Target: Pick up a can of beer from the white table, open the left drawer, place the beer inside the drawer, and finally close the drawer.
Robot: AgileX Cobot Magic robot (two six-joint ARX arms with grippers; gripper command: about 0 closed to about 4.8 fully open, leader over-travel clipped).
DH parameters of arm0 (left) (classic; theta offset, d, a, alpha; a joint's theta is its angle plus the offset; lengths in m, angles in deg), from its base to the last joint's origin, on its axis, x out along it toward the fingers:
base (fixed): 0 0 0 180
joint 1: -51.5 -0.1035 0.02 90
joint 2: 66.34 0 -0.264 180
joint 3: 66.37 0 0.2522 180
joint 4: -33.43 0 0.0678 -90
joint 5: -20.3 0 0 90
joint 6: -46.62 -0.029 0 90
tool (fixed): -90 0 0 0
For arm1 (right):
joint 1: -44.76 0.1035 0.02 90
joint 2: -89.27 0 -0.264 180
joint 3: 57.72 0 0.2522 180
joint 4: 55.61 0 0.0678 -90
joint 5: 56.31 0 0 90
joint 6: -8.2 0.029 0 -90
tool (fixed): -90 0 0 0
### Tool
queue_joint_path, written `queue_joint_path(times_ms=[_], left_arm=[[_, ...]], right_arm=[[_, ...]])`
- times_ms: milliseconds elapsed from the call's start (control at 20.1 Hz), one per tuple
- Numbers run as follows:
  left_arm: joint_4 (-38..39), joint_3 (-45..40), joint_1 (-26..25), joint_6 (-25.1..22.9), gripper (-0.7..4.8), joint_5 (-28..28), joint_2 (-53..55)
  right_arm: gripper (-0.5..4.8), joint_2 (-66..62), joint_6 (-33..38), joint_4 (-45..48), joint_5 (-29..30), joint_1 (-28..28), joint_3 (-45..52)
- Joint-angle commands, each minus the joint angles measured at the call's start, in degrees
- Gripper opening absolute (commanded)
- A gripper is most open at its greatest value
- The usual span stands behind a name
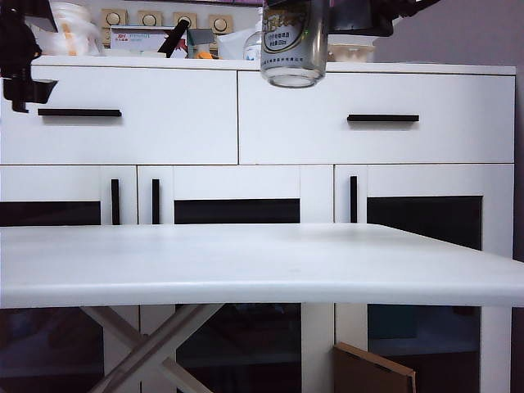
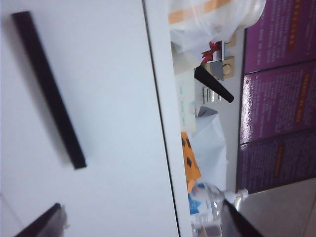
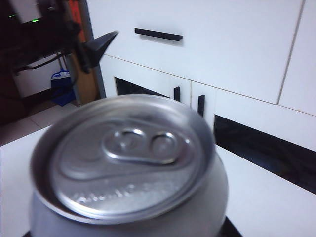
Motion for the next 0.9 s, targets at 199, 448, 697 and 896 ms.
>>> queue_joint_path(times_ms=[199, 448, 697, 896], left_arm=[[2.5, 11.6, -0.2, 1.6, 4.13, -0.8, 8.8], [5.0, 17.7, -0.2, 4.0, 4.12, -1.1, 14.8], [6.3, 22.8, -0.1, 3.9, 4.12, -2.0, 19.1], [6.4, 26.0, 0.0, 3.9, 4.12, -2.1, 22.0]], right_arm=[[1.65, 0.8, 0.2, 3.5, 0.3, 0.2, -0.8], [1.65, 0.8, 0.2, 3.5, 0.2, 0.2, -0.8], [1.65, 0.8, 0.2, 3.6, 0.3, 0.2, -0.8], [1.65, 0.8, 0.2, 3.5, 0.2, 0.2, -0.8]])
